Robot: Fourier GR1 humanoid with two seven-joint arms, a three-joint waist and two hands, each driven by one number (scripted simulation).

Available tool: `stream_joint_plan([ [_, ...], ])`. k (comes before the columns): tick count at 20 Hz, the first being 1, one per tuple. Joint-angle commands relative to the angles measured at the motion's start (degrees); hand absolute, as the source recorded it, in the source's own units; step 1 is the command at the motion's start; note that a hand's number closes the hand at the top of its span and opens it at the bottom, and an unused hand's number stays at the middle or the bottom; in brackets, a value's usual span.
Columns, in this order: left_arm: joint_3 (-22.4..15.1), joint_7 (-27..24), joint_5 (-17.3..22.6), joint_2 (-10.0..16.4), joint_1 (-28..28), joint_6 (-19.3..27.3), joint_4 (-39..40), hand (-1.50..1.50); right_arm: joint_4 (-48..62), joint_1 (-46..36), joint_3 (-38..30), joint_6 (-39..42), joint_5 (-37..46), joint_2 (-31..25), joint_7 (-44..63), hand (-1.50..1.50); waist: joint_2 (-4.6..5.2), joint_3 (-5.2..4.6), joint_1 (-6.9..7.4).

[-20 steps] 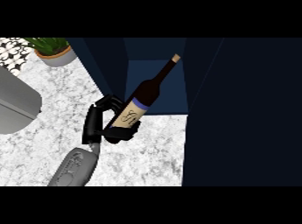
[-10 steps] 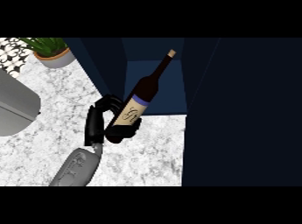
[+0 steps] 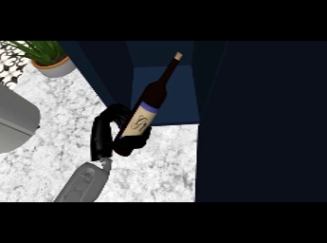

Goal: Pick up the wine, place it into the cabinet and close the cabinet

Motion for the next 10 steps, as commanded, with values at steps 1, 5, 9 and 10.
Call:
stream_joint_plan([
  [1,-1.7,6.3,-1.1,-4.8,-12.1,-3.7,10.1,1.50,-3.9,1.5,-0.9,-0.1,-4.9,-0.6,1.9,-1.50,1.90,-0.85,-2.99],
  [5,-1.1,5.8,-1.5,-4.5,-10.8,-1.8,11.9,1.50,-3.3,0.2,-0.1,-0.4,-4.5,-0.2,2.2,-1.50,2.25,-0.92,-3.21],
  [9,1.1,6.4,-0.2,-4.0,-10.9,-0.6,11.8,1.50,-3.4,0.4,0.2,-0.2,-4.7,0.3,1.3,-1.50,2.30,-0.95,-3.69],
  [10,1.6,6.2,-0.3,-4.0,-11.5,0.5,11.0,1.50,-3.9,1.6,0.0,1.2,-5.8,-0.9,1.4,-1.50,2.24,-0.92,-4.44],
])
